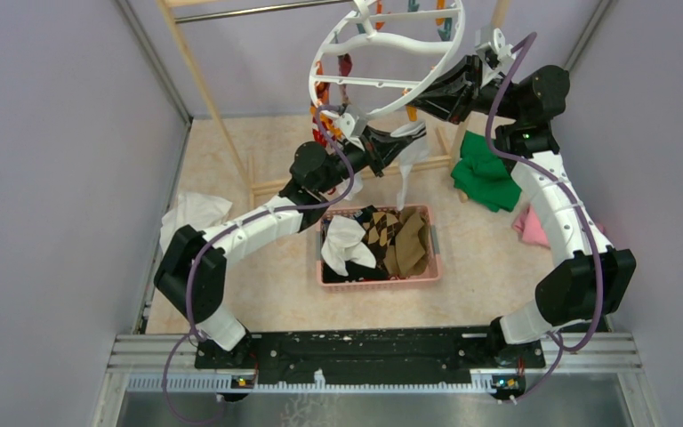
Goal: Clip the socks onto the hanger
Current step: Clamp the sock onto the hanger.
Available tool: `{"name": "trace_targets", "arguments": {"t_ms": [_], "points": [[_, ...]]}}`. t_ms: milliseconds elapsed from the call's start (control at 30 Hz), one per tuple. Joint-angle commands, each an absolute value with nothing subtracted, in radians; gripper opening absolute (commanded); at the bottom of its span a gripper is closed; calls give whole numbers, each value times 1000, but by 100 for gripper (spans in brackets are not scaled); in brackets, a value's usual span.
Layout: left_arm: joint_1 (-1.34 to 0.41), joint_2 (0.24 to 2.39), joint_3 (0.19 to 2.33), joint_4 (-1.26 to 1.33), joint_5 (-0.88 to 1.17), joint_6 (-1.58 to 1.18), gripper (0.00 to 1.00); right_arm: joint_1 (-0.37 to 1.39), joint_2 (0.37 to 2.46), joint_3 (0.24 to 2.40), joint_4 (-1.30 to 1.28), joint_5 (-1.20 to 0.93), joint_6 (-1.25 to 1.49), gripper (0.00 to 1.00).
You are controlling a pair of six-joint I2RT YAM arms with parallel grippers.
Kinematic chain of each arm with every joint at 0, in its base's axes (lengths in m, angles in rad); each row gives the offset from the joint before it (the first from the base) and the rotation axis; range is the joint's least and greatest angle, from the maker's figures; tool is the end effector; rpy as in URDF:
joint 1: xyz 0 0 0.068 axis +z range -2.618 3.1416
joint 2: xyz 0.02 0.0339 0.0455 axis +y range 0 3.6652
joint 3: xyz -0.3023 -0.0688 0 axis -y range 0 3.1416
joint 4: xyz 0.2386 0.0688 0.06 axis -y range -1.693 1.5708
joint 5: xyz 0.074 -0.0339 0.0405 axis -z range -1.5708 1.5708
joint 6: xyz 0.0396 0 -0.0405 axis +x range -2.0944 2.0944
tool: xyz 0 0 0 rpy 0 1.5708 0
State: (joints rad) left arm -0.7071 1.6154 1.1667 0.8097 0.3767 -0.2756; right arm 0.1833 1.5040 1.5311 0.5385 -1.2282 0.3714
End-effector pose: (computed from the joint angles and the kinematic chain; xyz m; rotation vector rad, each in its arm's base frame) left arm 0.2780 -0.2567 0.4052 0.6105 1.1591 -1.0742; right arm 0.2984 0.0933 0.5284 -1.0741 1.0132 1.0679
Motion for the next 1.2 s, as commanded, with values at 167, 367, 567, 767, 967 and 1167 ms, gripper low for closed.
{"name": "trace_targets", "arguments": {"t_ms": [167,367,567,767,967,1167], "points": [[-700,1622,1225,850,380,-305,0,197,1476,1526,556,-1247,381,7],[-700,1616,1223,857,389,-310,0,197,1477,1526,557,-1249,379,7],[-699,1601,1214,879,394,-320,0,198,1476,1526,556,-1249,377,6],[-700,1585,1192,924,400,-337,0,198,1479,1525,555,-1248,375,7],[-701,1569,1164,974,398,-348,0,197,1479,1525,554,-1248,374,7],[-701,1559,1138,1008,384,-348,0,197,1479,1524,550,-1250,373,7]]}}
